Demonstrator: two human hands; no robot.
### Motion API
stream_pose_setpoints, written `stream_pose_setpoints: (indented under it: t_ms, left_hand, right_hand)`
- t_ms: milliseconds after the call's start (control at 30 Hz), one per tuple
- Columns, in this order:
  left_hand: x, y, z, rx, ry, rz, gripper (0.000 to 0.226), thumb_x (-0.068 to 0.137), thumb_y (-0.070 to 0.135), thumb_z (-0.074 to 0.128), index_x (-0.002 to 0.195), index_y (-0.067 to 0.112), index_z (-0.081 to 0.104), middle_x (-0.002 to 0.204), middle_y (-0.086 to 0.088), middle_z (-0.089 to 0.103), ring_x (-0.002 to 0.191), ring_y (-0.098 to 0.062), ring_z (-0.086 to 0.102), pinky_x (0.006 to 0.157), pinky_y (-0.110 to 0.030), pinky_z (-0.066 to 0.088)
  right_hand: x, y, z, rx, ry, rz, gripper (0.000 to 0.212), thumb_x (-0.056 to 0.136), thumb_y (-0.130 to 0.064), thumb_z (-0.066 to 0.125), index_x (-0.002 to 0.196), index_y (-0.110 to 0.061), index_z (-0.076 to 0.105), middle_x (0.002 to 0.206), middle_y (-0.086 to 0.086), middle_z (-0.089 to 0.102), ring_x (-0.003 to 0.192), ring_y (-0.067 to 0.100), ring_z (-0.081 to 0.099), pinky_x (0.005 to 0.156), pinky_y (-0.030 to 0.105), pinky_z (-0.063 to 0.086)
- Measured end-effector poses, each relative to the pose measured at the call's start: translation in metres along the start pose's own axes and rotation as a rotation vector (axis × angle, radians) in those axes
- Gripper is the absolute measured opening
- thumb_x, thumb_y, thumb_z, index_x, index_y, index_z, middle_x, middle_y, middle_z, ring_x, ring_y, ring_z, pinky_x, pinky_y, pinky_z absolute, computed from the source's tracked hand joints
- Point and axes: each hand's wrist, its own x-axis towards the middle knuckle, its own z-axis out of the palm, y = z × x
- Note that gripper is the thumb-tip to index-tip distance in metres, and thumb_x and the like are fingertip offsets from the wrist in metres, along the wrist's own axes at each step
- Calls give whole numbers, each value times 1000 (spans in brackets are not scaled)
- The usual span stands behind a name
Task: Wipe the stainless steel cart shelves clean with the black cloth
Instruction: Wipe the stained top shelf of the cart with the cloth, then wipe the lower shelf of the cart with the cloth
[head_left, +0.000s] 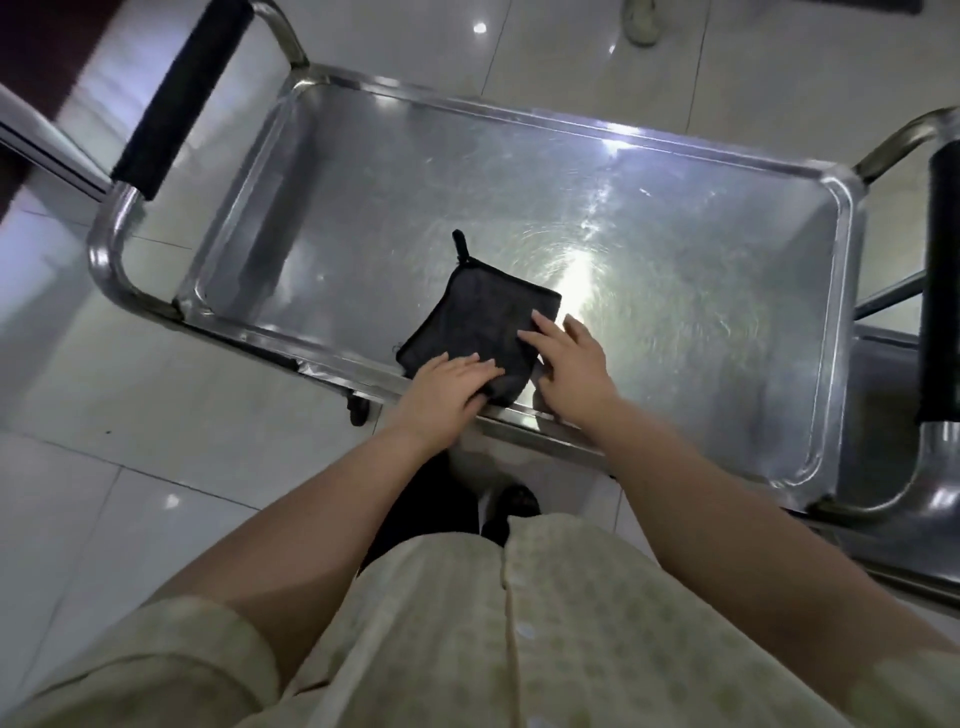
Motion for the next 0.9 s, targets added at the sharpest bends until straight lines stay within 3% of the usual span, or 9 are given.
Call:
stream_pose_setpoints:
  t_ms: [67,133,233,367,467,600,767,833,900]
  left_hand:
    - [4,3,-19,-95,121,15,34,88,5,61,122,9,65,119,-13,64,111,-32,57,97,-42,43]
    - [9,6,-42,-151,217,11,30,87,0,61,116,8,67,109,-11,62,102,-29,56,91,-40,45]
    - [17,6,-79,-197,294,54,30,84,-4,59,110,8,69,104,-8,63,98,-19,55,88,-26,41]
    - [17,-7,-120,-234,349,-13,29,87,-3,57,110,9,68,107,-6,67,100,-22,59,87,-21,39]
    - [8,-25,-140,-258,378,-67,23,91,0,59,113,3,66,109,-11,67,104,-27,60,89,-20,38]
    - [-7,-43,-169,-321,331,-33,18,93,-1,57,110,0,64,98,-6,63,96,-31,61,78,-10,38]
    - [-26,-48,-209,-208,322,127,27,95,10,55,121,13,59,113,-6,64,102,-23,59,94,-39,47]
    - [-37,-44,-219,-92,338,196,34,93,17,56,127,21,57,114,-2,65,101,-22,60,94,-40,45]
    - [-49,-41,-223,23,358,247,30,90,27,58,119,26,62,104,3,67,96,-21,61,90,-38,44]
  right_hand:
    - [1,-3,-2,-27,-14,15,52,90,-17,61,140,-26,52,155,-7,36,142,36,24,115,39,25]
    - [5,-8,-10,-50,-29,40,53,90,-23,62,141,-29,49,156,-7,34,143,36,22,115,41,25]
    - [16,-23,-28,-4,3,97,50,85,-26,69,133,-29,55,153,-5,38,144,34,21,115,41,22]
    - [25,-50,-59,111,197,141,16,85,-24,71,101,-22,67,129,-7,62,137,30,34,106,33,24]
    - [23,-78,-85,109,254,89,13,83,-24,74,95,-21,70,106,-1,69,121,24,49,96,28,30]
    - [12,-125,-115,93,272,32,9,86,-17,69,94,-19,68,92,-5,65,96,21,57,81,27,39]
    - [-14,-187,-135,0,414,63,9,89,-15,60,95,-21,64,91,-8,60,88,17,54,75,28,37]
    - [-28,-209,-138,-44,487,88,9,90,-15,60,95,-21,63,93,-7,62,89,18,54,76,31,39]
    - [-43,-228,-135,-114,548,111,9,90,-13,60,96,-18,64,96,-3,65,91,22,56,79,34,42]
